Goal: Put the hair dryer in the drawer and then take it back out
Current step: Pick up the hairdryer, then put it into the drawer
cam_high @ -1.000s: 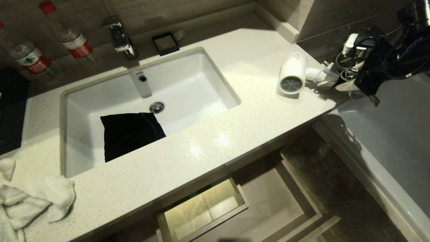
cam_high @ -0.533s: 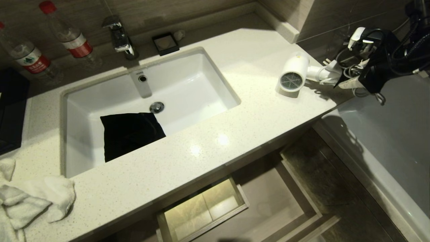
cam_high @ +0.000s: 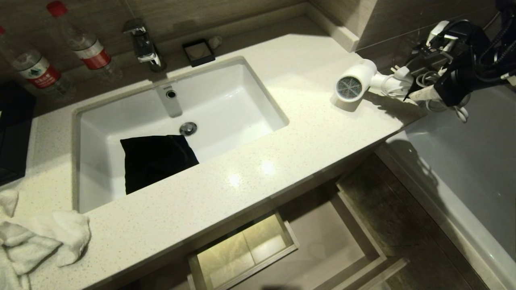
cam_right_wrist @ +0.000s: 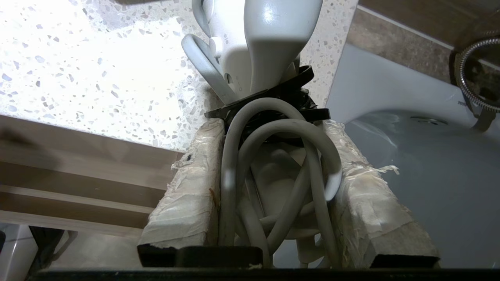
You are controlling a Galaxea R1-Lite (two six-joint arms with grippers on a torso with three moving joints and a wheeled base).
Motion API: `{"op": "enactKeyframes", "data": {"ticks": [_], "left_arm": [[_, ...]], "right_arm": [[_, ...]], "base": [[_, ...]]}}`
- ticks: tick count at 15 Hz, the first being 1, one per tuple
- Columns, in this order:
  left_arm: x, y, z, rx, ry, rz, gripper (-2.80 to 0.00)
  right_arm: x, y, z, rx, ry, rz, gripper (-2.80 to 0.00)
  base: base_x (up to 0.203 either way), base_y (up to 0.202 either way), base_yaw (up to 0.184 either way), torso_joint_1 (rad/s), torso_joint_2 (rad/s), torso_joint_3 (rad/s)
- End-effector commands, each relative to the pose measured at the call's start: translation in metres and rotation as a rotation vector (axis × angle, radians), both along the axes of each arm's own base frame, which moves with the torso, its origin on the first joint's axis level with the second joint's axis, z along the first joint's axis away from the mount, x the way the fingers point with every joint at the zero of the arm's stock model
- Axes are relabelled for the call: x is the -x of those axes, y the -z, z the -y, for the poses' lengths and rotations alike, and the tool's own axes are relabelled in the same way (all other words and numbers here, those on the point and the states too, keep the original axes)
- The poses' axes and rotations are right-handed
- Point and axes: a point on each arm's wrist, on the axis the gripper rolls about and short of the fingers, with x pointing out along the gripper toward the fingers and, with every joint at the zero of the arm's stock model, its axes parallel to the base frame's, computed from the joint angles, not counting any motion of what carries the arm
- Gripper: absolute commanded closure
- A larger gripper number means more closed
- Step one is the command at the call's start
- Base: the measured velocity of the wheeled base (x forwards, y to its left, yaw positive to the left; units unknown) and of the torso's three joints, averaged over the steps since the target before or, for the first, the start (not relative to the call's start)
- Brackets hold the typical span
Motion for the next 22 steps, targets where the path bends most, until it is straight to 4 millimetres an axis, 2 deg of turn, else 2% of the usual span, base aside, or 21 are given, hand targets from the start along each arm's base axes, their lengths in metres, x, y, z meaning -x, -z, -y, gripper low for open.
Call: {"op": "enactKeyframes", "data": {"ticks": [1,15,22], "left_arm": [[0.0,0.0,0.0,-0.001,0.0,0.0,0.0],[0.0,0.0,0.0,-0.001,0.0,-0.001,0.0],[0.0,0.0,0.0,-0.001,0.0,0.0,0.0]], "right_arm": [[0.002,-0.001,-0.006,0.005,-0.017,0.002,0.0],[0.013,-0.011,-0.007,0.006,-0.027,0.039,0.0],[0.017,-0.009,-0.007,0.004,-0.029,0.032,0.0]], "base": [[0.0,0.0,0.0,0.0,0.0,0.0],[0.0,0.0,0.0,-0.002,0.0,0.0],[0.0,0.0,0.0,-0.31,0.21,-0.089]]}}
